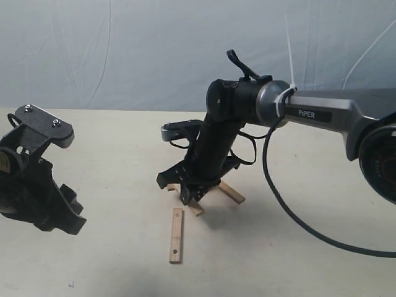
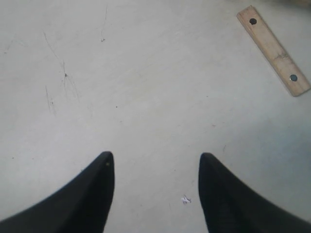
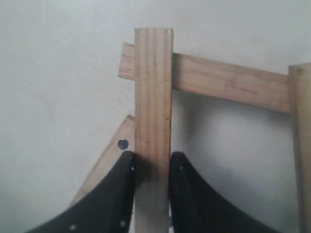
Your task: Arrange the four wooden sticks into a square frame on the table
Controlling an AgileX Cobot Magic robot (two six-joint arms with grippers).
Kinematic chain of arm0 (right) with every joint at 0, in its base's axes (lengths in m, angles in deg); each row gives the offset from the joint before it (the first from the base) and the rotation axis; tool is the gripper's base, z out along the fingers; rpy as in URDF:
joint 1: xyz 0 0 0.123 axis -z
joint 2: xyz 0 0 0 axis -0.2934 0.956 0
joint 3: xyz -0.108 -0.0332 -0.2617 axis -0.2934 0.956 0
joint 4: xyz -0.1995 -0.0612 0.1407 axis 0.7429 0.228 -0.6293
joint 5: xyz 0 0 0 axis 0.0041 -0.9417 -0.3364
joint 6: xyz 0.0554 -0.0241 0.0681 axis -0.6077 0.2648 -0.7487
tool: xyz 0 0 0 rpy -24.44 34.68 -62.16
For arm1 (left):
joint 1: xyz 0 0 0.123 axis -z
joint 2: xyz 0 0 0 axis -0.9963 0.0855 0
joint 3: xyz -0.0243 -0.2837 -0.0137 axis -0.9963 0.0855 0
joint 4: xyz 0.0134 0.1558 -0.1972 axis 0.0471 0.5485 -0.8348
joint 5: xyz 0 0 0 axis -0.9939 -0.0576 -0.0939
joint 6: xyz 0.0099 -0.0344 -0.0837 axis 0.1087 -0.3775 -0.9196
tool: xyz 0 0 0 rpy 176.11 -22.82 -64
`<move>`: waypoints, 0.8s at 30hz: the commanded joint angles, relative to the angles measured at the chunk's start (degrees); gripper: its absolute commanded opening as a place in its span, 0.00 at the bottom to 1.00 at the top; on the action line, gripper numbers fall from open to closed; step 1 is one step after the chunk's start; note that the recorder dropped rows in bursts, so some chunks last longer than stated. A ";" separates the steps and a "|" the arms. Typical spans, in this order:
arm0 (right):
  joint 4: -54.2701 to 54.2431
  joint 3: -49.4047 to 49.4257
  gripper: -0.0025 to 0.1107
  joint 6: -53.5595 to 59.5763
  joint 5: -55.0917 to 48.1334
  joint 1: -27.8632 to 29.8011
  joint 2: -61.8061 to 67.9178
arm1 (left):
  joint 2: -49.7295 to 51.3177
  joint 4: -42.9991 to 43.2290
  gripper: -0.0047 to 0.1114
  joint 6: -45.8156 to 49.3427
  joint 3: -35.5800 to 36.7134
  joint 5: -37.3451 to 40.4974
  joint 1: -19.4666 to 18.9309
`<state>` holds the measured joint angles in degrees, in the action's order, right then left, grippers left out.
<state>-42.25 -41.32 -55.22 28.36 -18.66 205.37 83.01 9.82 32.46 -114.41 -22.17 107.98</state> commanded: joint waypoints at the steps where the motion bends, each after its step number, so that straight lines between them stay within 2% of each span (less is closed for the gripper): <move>1: 1.57 -0.37 0.01 -7.78 0.01 0.31 -0.35 | -0.55 -0.31 0.47 -0.42 0.12 -0.49 0.01; 5: 5.30 -0.37 0.01 -19.37 4.18 0.31 -0.35 | -0.55 -0.31 0.47 -0.42 0.12 -0.49 0.01; 12: 6.06 -0.37 0.01 -28.84 12.99 0.31 0.39 | -0.55 -0.42 0.47 -0.42 0.12 -0.14 0.01; 24: 4.54 -0.37 0.01 -32.14 15.61 0.31 3.52 | -0.55 -0.42 0.47 -0.42 0.12 0.47 0.01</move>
<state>-37.43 -41.45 -87.22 42.25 -18.61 209.15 83.01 9.82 32.46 -114.41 -21.68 107.98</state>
